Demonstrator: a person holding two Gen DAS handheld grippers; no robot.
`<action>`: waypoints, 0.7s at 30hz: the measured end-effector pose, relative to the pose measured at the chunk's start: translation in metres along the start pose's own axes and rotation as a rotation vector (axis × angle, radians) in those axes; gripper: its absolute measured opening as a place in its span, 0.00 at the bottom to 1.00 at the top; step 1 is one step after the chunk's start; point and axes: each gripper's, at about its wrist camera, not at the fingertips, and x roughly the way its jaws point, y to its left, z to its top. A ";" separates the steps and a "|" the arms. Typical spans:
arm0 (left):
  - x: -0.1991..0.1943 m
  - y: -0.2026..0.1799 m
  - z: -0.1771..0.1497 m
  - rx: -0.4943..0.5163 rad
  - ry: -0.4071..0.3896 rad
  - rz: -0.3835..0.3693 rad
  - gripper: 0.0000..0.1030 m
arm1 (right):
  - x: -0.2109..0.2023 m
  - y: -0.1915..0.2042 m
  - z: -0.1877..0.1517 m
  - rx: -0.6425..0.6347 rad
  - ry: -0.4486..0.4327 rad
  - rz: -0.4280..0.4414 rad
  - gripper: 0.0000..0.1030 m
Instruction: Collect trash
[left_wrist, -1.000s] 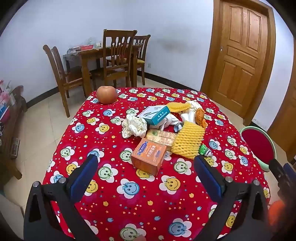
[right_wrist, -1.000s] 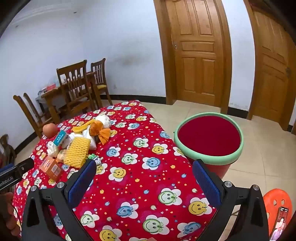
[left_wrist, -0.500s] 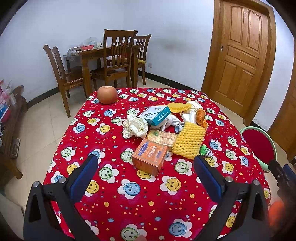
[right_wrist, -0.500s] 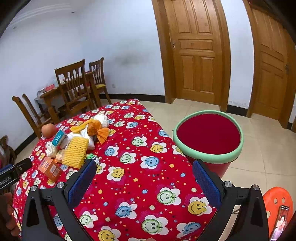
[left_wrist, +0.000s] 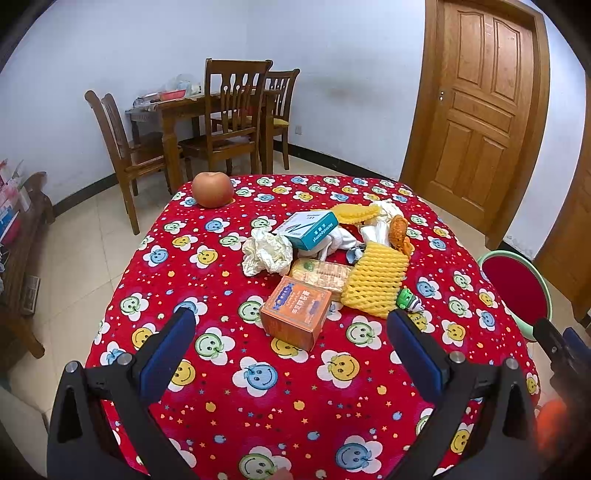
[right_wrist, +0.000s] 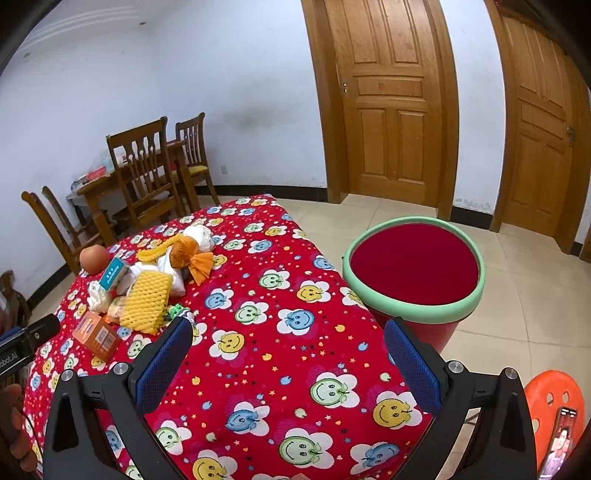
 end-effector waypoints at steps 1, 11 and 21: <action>0.000 0.000 0.000 0.000 0.000 0.000 0.98 | 0.000 0.000 0.001 0.001 0.002 0.001 1.00; 0.000 0.001 0.000 0.002 0.001 0.001 0.98 | 0.001 0.000 0.000 0.000 0.002 0.002 1.00; 0.000 0.000 0.000 0.001 0.003 0.001 0.98 | 0.001 0.000 0.000 0.000 0.002 0.003 1.00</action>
